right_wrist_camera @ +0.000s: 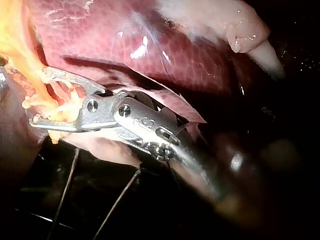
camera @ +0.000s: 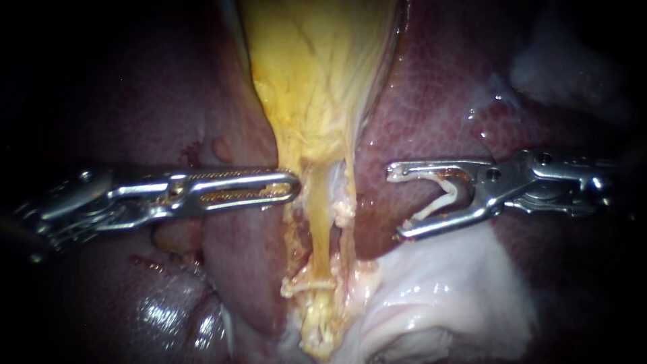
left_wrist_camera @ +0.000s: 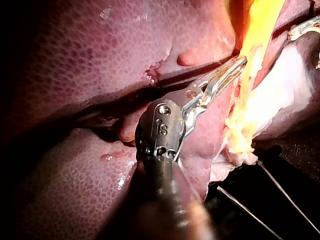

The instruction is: Clipping second clip left tube

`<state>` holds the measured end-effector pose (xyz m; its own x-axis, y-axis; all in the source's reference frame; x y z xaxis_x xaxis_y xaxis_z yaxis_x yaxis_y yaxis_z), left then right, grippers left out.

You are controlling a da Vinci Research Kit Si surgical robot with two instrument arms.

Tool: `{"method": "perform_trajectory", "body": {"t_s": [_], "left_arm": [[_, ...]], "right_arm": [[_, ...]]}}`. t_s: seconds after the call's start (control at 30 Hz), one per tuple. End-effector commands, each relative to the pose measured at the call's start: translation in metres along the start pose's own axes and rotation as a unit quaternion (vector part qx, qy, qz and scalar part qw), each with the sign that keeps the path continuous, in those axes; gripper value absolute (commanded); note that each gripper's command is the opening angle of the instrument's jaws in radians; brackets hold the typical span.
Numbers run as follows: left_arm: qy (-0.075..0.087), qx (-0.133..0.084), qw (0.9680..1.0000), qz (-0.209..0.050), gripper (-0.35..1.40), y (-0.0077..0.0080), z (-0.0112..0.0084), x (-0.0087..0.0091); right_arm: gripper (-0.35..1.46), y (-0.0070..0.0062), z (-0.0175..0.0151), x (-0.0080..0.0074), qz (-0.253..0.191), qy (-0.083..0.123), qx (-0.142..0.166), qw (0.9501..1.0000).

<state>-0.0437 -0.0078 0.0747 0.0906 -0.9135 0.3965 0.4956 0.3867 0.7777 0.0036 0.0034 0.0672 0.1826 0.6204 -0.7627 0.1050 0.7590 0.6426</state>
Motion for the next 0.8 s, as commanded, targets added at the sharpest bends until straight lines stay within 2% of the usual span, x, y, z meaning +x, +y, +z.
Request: {"method": "perform_trajectory", "body": {"t_s": [0.03, 0.1, 0.17, 0.3, 0.4, 0.5, 0.7, 0.8], "left_arm": [[0.0, 0.002, 1.0, -0.001, -0.35, 0.0, -0.0003, -0.0003], [0.004, 0.007, 1.0, -0.003, -0.35, -0.0002, -0.0014, -0.0014], [0.001, 0.002, 1.0, -0.007, -0.35, -0.0005, -0.0029, -0.0028], [-0.021, -0.003, 0.9997, -0.014, -0.35, -0.001, -0.0069, -0.0062], [-0.033, -0.006, 0.9993, -0.014, -0.35, -0.0009, -0.0092, -0.0076], [-0.036, -0.01, 0.9992, -0.015, -0.35, -0.0006, -0.0102, -0.0078], [-0.037, -0.01, 0.9992, -0.014, -0.35, -0.0005, -0.0103, -0.0075], [-0.036, -0.01, 0.9992, -0.014, -0.35, -0.0004, -0.0105, -0.0074]], "right_arm": [[0.6, 0.0, 0.0, 0.0, 0.0, 0.0, 0.0, 1.0], [0.6, -0.0001, 0.0, -0.0001, -0.001, 0.0, 0.001, 1.0], [0.6, -0.0001, 0.0002, -0.0003, -0.001, 0.0, 0.002, 1.0], [0.6, -0.0003, 0.0007, -0.0011, -0.006, -0.001, 0.006, 1.0], [0.6, -0.0004, 0.0019, -0.0024, -0.013, -0.001, 0.011, 0.9999], [0.6, -0.0003, 0.0046, -0.0048, -0.013, 0.003, 0.021, 0.9997], [0.6, 0.0003, 0.0104, -0.0097, 0.003, 0.017, 0.04, 0.999], [0.6, 0.001, 0.0124, -0.0118, 0.005, 0.011, 0.041, 0.9991]]}}
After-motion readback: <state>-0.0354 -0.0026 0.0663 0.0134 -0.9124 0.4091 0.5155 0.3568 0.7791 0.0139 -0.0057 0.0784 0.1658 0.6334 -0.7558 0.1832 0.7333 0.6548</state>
